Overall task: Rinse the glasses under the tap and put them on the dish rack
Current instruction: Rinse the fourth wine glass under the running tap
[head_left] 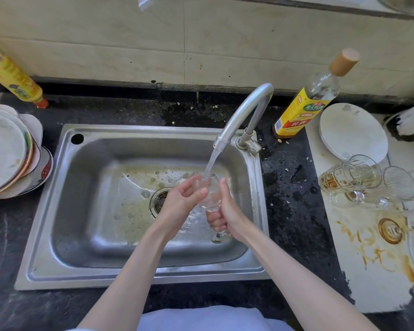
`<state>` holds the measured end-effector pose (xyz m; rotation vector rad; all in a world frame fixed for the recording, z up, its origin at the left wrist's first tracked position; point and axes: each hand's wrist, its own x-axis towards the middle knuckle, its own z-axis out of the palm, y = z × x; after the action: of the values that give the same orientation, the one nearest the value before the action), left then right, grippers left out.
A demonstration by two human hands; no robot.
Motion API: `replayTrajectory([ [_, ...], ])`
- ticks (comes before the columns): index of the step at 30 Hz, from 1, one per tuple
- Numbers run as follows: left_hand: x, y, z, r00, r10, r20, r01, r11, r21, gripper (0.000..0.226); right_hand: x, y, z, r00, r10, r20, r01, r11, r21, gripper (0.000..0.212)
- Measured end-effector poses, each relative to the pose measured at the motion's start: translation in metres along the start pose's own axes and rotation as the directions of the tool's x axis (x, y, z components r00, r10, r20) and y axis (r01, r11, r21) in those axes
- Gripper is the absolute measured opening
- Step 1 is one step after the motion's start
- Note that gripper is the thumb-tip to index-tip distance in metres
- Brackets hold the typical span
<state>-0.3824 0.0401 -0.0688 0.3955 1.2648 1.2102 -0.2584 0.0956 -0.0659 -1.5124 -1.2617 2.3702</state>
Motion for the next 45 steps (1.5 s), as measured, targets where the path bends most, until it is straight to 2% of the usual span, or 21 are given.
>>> replayTrajectory([
  [2,0.0,-0.001,0.001,1.0,-0.013,-0.003,0.013,1.0,-0.006,0.061,0.003,0.001,-0.002,1.0,0.005,-0.03,-0.007,0.998,-0.066,0.083],
  [6,0.001,-0.006,0.002,0.982,0.03,-0.186,-0.052,0.992,-0.113,0.034,0.006,0.001,0.002,0.977,-0.172,-0.129,0.155,0.979,-0.132,0.066],
  [8,0.0,-0.007,0.006,0.988,0.044,-0.146,-0.057,0.995,-0.084,0.039,0.004,-0.001,0.001,0.977,-0.2,-0.075,0.196,0.979,-0.063,0.063],
  [10,-0.001,-0.007,0.011,0.995,0.06,-0.074,-0.062,0.998,-0.019,0.052,0.002,-0.005,-0.003,0.986,-0.165,-0.008,0.165,0.985,-0.043,0.062],
  [12,-0.002,-0.003,0.013,0.998,0.065,-0.019,-0.064,0.998,0.019,0.059,0.0,-0.009,-0.005,0.997,-0.076,-0.027,0.073,0.991,-0.115,0.074],
  [14,0.001,0.0,0.012,0.999,0.046,0.009,-0.047,0.997,0.066,0.068,0.0,-0.01,-0.006,0.999,0.009,-0.04,-0.015,0.991,-0.136,0.075],
  [17,0.002,0.002,0.01,0.998,0.048,-0.028,-0.046,0.997,0.068,0.055,0.001,-0.011,-0.003,0.998,0.033,-0.054,-0.041,0.986,-0.163,0.076],
  [19,0.001,0.002,0.011,0.995,0.054,-0.086,-0.049,0.997,0.061,0.056,0.004,-0.01,-0.001,0.997,-0.024,-0.073,0.011,0.984,-0.178,0.077],
  [22,0.0,0.0,0.009,0.982,0.07,-0.176,-0.054,0.994,0.091,0.063,0.002,-0.006,0.005,0.975,-0.214,-0.056,0.2,0.961,-0.193,0.046],
  [23,0.001,0.0,0.007,0.982,0.068,-0.177,-0.054,0.995,0.084,0.06,0.0,-0.004,0.007,0.969,-0.24,-0.048,0.229,0.958,-0.17,0.042],
  [25,-0.001,-0.001,0.004,0.988,0.062,-0.142,-0.056,0.997,0.048,0.051,-0.001,0.0,0.007,0.978,-0.204,-0.05,0.198,0.975,-0.105,0.051],
  [28,-0.005,-0.003,0.002,0.994,0.055,-0.092,-0.057,0.998,-0.018,0.044,0.002,-0.002,0.002,0.993,0.001,-0.116,-0.008,0.998,-0.057,0.073],
  [31,-0.007,-0.001,0.007,0.999,0.04,-0.012,-0.04,0.997,-0.06,0.042,0.006,-0.004,-0.003,0.993,0.086,-0.085,-0.091,0.994,-0.059,0.073],
  [33,-0.005,0.0,0.009,0.998,0.052,-0.023,-0.053,0.998,-0.038,0.038,0.008,-0.001,-0.002,0.996,0.051,-0.076,-0.055,0.998,-0.044,0.077],
  [35,-0.004,-0.001,0.007,0.994,0.082,-0.07,-0.084,0.996,-0.018,0.043,0.01,0.003,0.0,0.994,-0.049,-0.094,0.046,0.999,-0.025,0.081],
  [39,-0.004,-0.003,0.005,0.994,0.083,-0.072,-0.083,0.997,-0.004,0.05,0.001,-0.002,0.004,0.976,-0.213,-0.037,0.21,0.975,-0.078,0.056],
  [42,-0.003,-0.004,0.001,0.996,0.073,-0.05,-0.072,0.997,0.022,0.053,-0.006,-0.006,0.003,0.984,-0.177,0.005,0.176,0.978,-0.114,0.049],
  [45,-0.003,-0.007,-0.004,0.995,0.056,-0.079,-0.051,0.997,0.064,0.047,-0.005,-0.008,-0.001,0.994,-0.095,-0.058,0.082,0.976,-0.201,0.073],
])
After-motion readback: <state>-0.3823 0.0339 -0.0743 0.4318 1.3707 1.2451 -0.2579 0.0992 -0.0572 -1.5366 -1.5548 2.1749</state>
